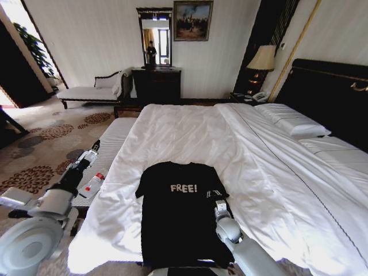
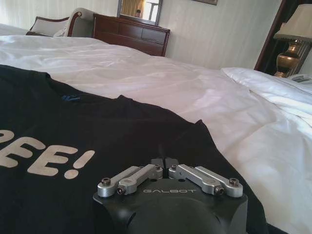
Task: Fold the clothes on the bed.
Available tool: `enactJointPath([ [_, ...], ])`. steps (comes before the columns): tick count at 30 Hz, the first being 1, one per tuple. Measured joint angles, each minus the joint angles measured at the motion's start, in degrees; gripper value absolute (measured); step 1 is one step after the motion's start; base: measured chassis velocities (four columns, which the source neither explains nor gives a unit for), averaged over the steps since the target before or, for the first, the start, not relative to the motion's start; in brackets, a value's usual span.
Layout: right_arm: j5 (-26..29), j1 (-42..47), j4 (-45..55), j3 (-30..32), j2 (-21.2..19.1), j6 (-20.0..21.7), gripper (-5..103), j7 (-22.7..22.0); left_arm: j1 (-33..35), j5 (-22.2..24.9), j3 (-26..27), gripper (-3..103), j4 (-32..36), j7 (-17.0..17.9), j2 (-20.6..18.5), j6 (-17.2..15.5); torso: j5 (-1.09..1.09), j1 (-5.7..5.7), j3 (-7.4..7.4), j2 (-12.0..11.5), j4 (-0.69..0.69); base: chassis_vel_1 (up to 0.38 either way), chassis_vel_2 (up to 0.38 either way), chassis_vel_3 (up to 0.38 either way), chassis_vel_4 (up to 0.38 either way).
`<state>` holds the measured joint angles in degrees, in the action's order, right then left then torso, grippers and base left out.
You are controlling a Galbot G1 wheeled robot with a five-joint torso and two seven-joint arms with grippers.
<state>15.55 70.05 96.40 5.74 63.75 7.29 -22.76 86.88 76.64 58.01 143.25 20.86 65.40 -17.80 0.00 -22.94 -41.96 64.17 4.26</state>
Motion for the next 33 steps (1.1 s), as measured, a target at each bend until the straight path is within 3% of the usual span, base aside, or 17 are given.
enactJointPath([
  [16,0.9,-10.5,-9.2,8.0,-3.1,-1.0,0,1.5,0.2,-0.4,-0.7,100,0.0,0.1,0.7,0.0,0.00,0.00,0.00,0.0,0.00,0.000,0.000,0.000,0.000],
  [33,1.5,-5.8,-7.7,10.7,-3.4,0.5,0,-1.1,0.6,-1.5,-2.2,100,0.0,0.1,1.7,-0.2,0.00,0.00,0.00,0.0,0.00,0.000,0.000,0.000,0.000],
])
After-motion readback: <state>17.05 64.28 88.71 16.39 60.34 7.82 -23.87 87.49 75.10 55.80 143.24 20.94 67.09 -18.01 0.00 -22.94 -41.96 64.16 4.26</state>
